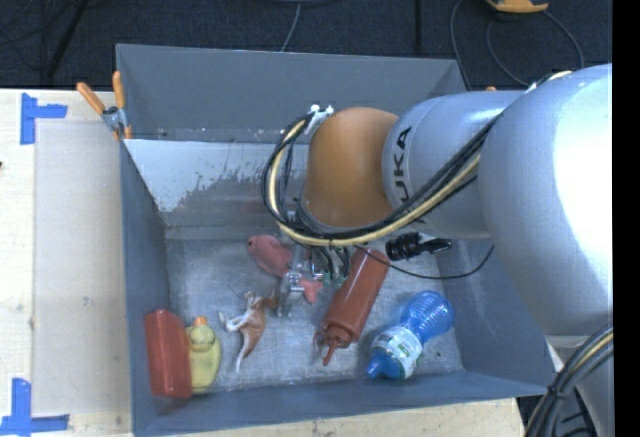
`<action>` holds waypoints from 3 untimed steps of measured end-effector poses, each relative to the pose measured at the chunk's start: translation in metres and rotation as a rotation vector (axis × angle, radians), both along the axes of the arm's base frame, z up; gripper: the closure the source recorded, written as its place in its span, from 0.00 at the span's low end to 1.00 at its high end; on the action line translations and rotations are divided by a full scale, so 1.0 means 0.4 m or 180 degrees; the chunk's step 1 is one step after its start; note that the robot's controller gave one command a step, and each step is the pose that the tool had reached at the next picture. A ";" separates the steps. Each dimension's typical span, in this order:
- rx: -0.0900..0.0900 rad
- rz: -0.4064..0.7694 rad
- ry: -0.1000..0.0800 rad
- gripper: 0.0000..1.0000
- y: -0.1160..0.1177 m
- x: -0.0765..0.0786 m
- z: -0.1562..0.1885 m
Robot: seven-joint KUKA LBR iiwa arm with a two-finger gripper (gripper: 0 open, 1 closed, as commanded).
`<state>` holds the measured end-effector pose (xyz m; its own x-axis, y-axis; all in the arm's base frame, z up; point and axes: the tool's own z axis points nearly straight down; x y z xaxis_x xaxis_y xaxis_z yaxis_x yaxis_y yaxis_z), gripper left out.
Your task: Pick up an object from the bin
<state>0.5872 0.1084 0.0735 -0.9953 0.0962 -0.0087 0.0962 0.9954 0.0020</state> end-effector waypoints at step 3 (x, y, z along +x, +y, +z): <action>0.0008 0.0132 -0.0005 1.00 -0.049 0.023 0.013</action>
Offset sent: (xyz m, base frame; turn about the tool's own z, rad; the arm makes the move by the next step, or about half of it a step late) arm 0.0000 0.0000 0.0000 0.0000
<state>0.5964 0.0886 0.0787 -0.9985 0.0547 -0.0100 0.0547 0.9985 0.0045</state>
